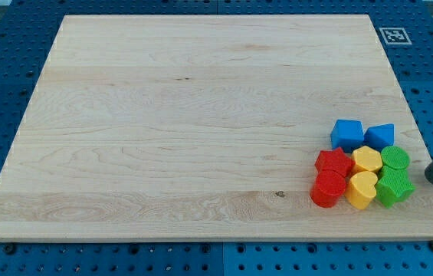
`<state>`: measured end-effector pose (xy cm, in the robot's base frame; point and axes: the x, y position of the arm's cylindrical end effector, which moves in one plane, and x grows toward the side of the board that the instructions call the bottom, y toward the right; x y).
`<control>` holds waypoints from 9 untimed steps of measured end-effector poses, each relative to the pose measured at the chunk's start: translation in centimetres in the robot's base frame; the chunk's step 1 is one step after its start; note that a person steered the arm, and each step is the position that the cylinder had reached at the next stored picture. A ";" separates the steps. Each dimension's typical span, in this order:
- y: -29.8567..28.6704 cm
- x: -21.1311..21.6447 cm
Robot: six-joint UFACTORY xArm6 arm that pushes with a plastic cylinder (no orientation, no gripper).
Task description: Push the green circle into the blue cube
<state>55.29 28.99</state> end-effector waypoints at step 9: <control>-7.5 -3.2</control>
